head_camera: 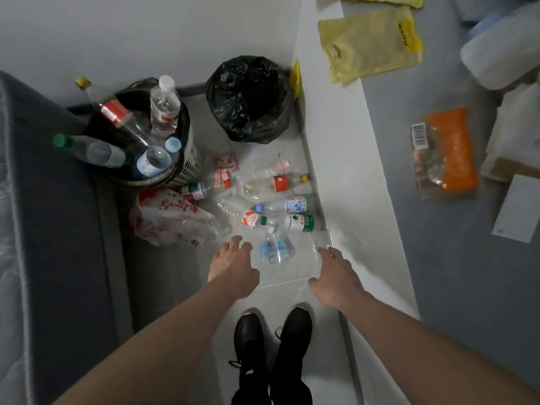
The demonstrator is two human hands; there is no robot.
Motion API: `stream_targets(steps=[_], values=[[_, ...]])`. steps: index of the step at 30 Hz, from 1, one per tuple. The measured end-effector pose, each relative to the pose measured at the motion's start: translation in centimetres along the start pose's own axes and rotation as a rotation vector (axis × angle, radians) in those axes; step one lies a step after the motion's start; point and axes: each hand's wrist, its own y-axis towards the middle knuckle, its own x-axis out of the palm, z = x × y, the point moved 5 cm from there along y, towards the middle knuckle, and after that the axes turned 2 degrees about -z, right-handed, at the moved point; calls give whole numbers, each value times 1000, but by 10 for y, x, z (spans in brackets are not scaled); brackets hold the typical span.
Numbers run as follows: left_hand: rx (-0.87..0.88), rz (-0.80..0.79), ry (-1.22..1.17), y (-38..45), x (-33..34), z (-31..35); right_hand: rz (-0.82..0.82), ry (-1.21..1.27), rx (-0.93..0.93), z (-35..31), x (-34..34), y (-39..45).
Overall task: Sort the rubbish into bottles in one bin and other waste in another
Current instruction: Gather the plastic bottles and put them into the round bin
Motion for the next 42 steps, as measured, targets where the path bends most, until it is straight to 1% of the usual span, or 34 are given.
stream_targets(steps=[3, 7, 10, 13, 15, 19, 21, 23, 26, 30, 34, 39, 42], values=[[19, 50, -1, 54, 1, -1, 16, -12, -32, -6, 8, 52], [33, 94, -30, 135, 12, -14, 112, -7, -124, -30, 25, 138], [59, 111, 81, 190, 35, -25, 140, -58, -206, -51, 45, 196], [79, 107, 308, 232, 64, -34, 163, -158, -269, -63, 67, 240], [79, 109, 404, 254, 84, -40, 195, -255, -286, -65, 80, 262], [91, 195, 496, 279, 109, -46, 284, -389, -318, -59, 95, 283], [101, 233, 492, 275, 112, -48, 307, -398, -347, -57, 93, 277], [93, 239, 445, 258, 110, -49, 310, -336, -362, -52, 83, 258], [13, 265, 254, 210, 88, -47, 348, -136, -325, -43, 57, 208], [-56, 284, -104, 112, 38, -36, 366, 95, -212, -36, 20, 113], [-83, 278, -362, -3, -24, -15, 361, 157, -160, -42, -21, 3], [-124, 232, -488, -133, -83, -6, 337, 270, -129, -60, -72, -135], [-96, 244, -506, -204, -111, -5, 358, 336, -117, -66, -93, -213]])
